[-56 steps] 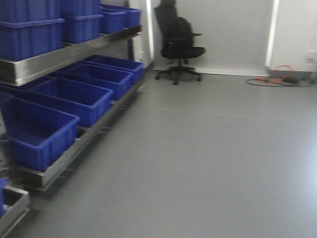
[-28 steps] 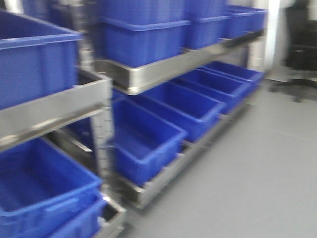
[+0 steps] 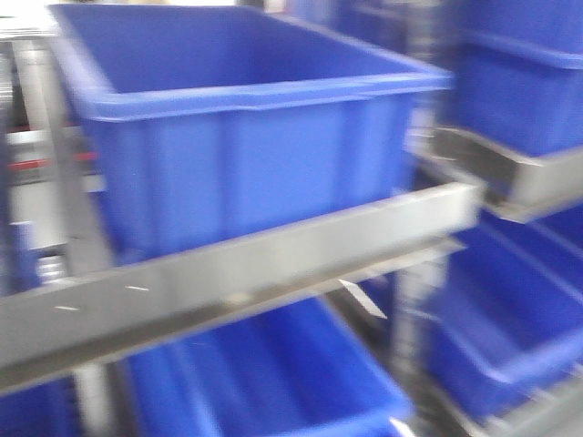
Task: Pick and sort blue part to right shelf
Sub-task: 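Position both held parts above the open blue bins on the rack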
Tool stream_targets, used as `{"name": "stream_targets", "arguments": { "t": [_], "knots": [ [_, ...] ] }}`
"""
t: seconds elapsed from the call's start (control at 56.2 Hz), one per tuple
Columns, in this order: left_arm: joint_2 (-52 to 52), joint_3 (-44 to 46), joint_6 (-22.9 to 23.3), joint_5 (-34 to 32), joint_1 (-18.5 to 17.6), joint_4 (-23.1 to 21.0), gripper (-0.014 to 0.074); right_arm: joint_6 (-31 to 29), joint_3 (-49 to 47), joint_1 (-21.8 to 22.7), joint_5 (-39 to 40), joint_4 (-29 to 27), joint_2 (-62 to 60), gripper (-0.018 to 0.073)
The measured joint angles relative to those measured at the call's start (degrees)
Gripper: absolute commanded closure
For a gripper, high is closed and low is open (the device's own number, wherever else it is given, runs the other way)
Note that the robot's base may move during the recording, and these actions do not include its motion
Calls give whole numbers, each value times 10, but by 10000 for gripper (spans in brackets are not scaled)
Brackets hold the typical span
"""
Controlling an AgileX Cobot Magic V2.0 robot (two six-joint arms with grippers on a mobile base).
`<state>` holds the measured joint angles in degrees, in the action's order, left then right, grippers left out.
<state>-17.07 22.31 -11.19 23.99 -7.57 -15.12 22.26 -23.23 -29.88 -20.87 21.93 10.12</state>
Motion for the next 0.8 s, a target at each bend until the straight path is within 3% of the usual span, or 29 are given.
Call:
{"name": "stream_targets", "arguments": {
  "t": [0.8],
  "knots": [
    [0,0,0,0,0,0,354,0,0,0,0,0,0,365]
  ]
}}
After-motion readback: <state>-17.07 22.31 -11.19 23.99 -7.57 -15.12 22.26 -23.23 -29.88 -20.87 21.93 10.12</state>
